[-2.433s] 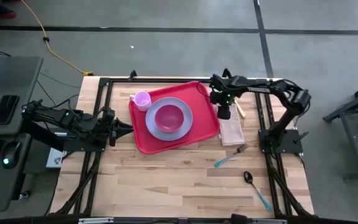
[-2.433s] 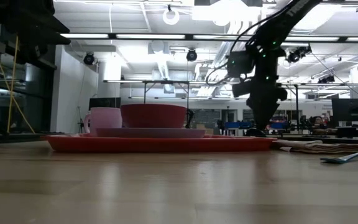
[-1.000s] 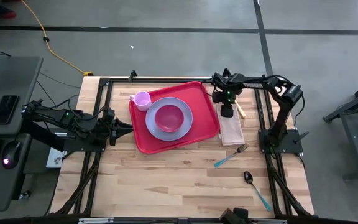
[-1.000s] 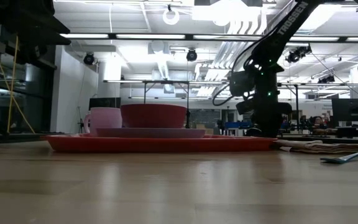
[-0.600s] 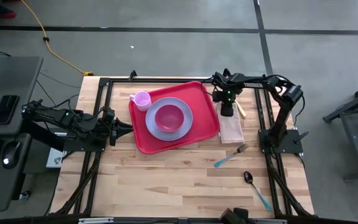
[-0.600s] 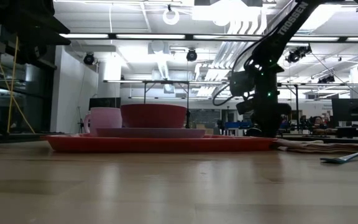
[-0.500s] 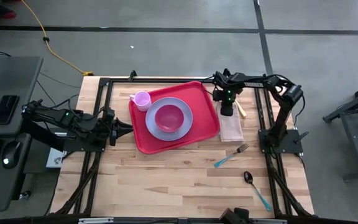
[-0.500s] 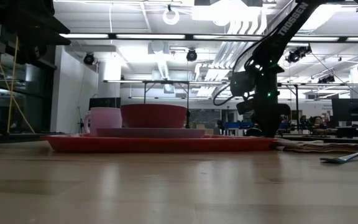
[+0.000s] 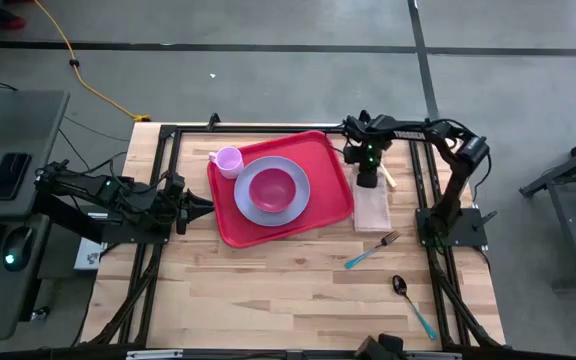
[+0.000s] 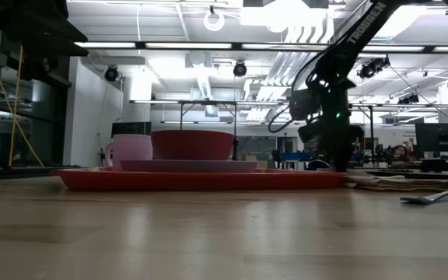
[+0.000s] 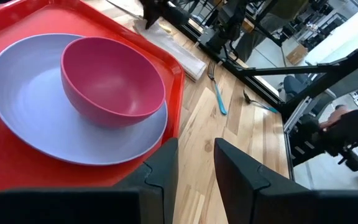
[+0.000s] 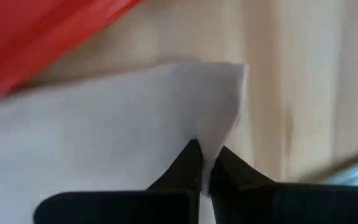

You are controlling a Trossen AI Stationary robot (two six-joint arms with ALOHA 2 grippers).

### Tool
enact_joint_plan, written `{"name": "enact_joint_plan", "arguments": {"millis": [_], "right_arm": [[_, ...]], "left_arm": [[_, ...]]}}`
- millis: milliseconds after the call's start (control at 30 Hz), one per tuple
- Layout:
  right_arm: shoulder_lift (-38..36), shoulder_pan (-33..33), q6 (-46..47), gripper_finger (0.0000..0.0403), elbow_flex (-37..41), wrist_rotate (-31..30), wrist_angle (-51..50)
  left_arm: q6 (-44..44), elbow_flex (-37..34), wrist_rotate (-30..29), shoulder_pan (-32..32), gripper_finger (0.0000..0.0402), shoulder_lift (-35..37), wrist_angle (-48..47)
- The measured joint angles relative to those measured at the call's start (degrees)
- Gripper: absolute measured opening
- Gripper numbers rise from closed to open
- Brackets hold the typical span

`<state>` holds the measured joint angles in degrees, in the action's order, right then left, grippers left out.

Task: Set up tray
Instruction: Put the brown napkin on the red tray to the right of the purple plate

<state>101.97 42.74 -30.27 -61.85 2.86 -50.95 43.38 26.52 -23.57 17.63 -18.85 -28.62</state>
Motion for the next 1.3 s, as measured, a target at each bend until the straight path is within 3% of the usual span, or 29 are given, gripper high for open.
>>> {"name": "enact_joint_plan", "arguments": {"millis": [833, 1300], "right_arm": [[-17.76, -15.14, -1.74, 0.0000, -2.11, -1.32, -11.52], [-24.22, -17.09, -4.53, 0.0000, -2.16, -4.00, -19.59]], "left_arm": [[-1.10, 0.00, 0.04, 0.00, 0.0134, -0.01, 0.11], [-1.31, 0.00, 0.00, 0.01, 0.0134, -0.02, 0.15]]}}
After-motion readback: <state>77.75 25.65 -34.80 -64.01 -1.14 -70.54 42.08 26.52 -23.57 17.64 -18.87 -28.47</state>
